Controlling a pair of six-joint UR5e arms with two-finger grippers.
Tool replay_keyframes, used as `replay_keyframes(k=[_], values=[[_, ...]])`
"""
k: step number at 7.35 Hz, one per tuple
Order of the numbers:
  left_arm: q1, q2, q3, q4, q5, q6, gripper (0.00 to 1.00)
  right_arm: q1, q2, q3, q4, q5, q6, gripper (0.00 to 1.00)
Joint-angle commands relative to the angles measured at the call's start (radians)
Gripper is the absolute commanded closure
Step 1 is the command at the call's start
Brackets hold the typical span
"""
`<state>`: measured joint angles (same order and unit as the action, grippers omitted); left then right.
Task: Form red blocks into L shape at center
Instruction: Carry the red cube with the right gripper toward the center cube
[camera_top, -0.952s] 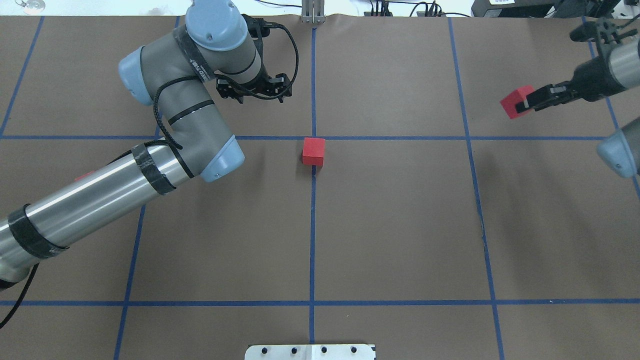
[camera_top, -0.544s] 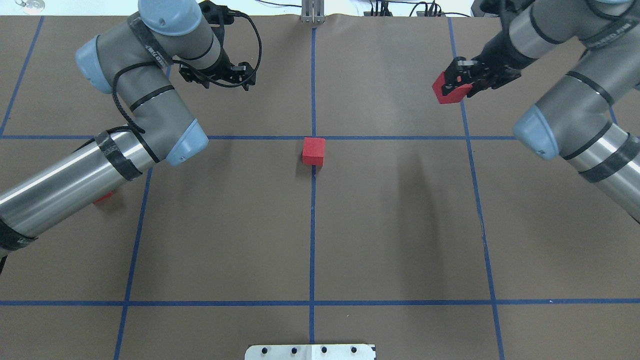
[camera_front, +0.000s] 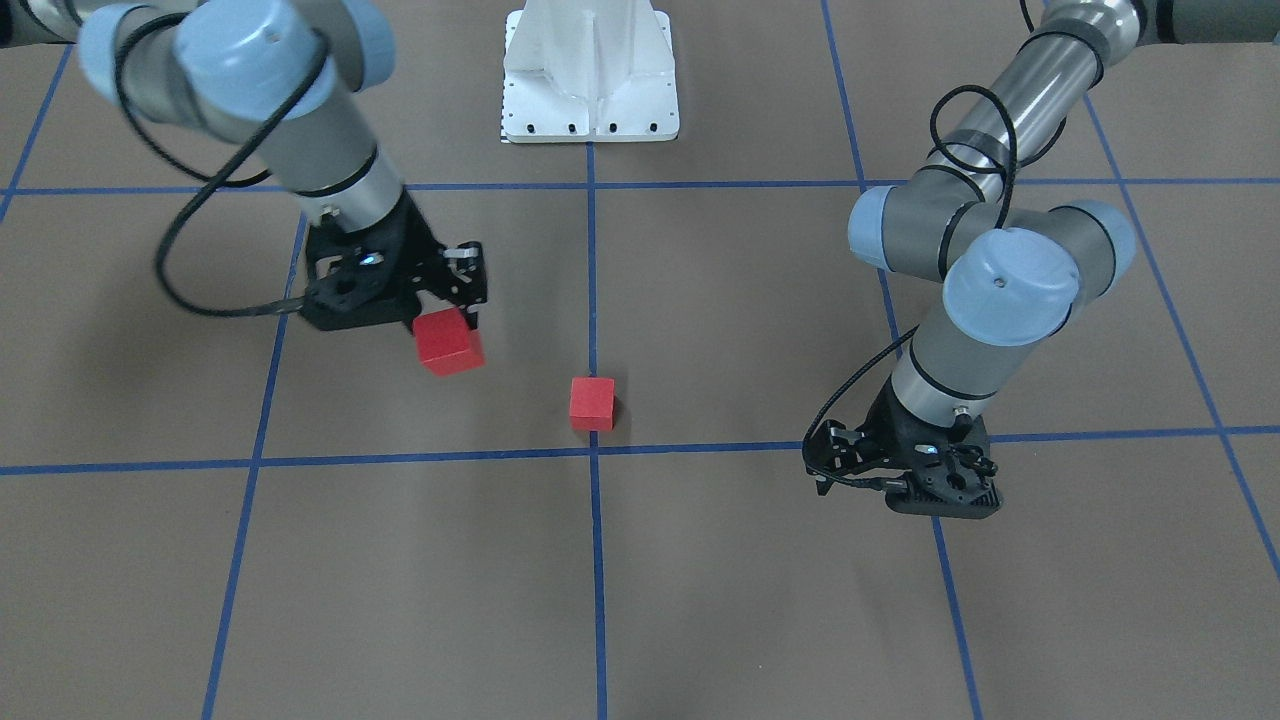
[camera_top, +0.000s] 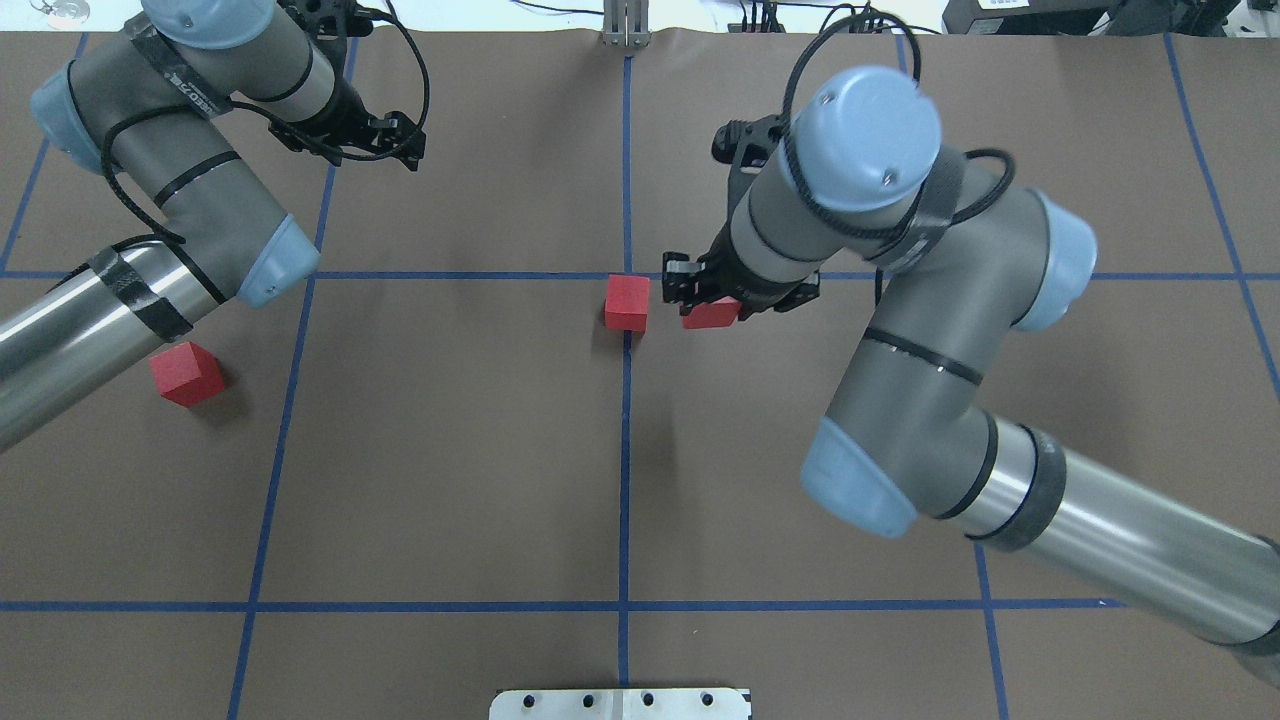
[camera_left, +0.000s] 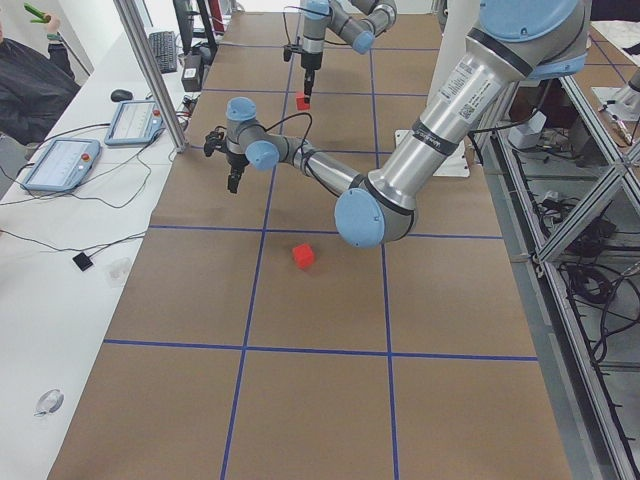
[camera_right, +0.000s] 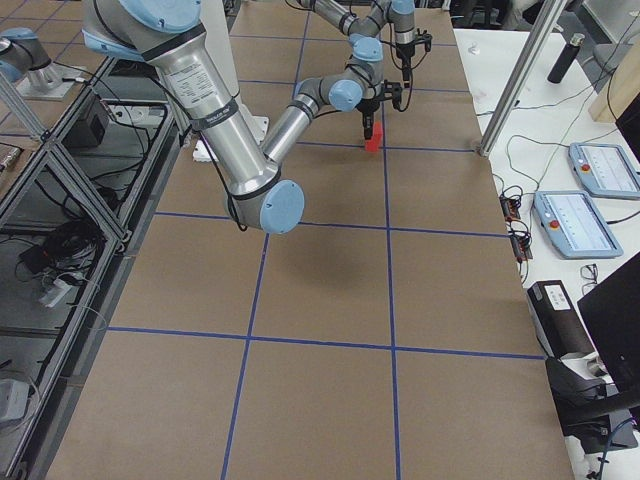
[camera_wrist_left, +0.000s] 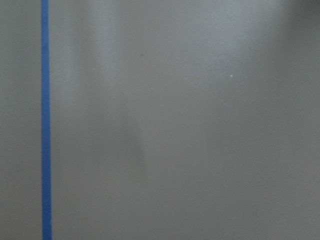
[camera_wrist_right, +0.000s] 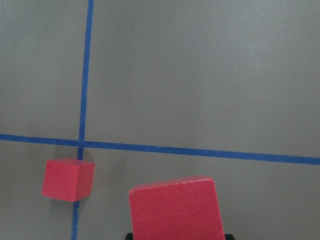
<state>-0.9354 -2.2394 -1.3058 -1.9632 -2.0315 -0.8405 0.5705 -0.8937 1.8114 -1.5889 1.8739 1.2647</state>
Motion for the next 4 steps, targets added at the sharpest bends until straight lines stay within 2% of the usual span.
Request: replay_keyframes(k=[1,3,4], values=[[-0.034,0.036,-0.007,-0.005,-0.056,0.001,0.01,-0.155,0.047,-0.024,-0.003,-0.157,0.129,1.00],[-0.052,0.110,-0.027,-0.089,-0.064,0.003,0.01,-0.207,0.102,-0.099,0.003,-0.269,0.142,1.00],[-0.051,0.110,-0.027,-0.089,-0.064,0.001,0.01,-0.205,0.105,-0.127,0.007,-0.272,0.140,1.00]])
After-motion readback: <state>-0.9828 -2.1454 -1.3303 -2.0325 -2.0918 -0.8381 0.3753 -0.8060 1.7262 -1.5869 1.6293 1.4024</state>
